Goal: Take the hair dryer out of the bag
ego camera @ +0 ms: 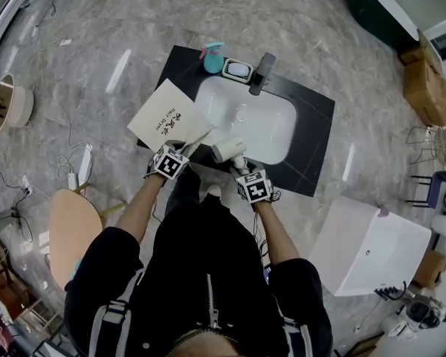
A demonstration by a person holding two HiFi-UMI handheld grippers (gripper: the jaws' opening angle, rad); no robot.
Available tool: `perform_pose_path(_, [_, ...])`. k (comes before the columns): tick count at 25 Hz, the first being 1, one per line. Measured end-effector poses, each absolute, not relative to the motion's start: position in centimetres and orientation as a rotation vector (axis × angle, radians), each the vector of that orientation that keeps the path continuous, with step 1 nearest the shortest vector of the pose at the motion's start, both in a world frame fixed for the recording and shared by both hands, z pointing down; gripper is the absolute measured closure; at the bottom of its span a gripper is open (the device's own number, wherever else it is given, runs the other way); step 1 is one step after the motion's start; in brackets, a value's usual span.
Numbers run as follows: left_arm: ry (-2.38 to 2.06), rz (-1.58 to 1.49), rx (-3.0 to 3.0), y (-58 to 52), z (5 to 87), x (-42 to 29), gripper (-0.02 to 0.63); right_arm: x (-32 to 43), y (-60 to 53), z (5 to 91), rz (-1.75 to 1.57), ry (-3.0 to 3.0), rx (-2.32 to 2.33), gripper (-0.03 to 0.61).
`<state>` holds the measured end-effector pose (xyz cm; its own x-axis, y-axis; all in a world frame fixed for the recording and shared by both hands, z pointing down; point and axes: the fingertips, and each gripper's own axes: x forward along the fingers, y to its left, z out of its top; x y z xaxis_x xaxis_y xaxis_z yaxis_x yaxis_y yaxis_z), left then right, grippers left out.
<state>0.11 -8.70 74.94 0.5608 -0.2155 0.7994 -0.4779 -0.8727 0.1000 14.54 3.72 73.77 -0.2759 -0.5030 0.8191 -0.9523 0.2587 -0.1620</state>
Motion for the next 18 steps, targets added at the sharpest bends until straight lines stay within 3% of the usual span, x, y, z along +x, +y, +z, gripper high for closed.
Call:
perform_pose_path(11, [-0.514,1.321,2.449,-7.2,78.6,0.5,0.560,17.1,6.0,72.7,1.012,-1.856,1.472,0.357])
perform_pose_path(18, [-0.528,1.180,2.400,-7.0,77.1,0.3,0.506,18.1,6.7,72.3,1.031,-1.855,1.521,0.357])
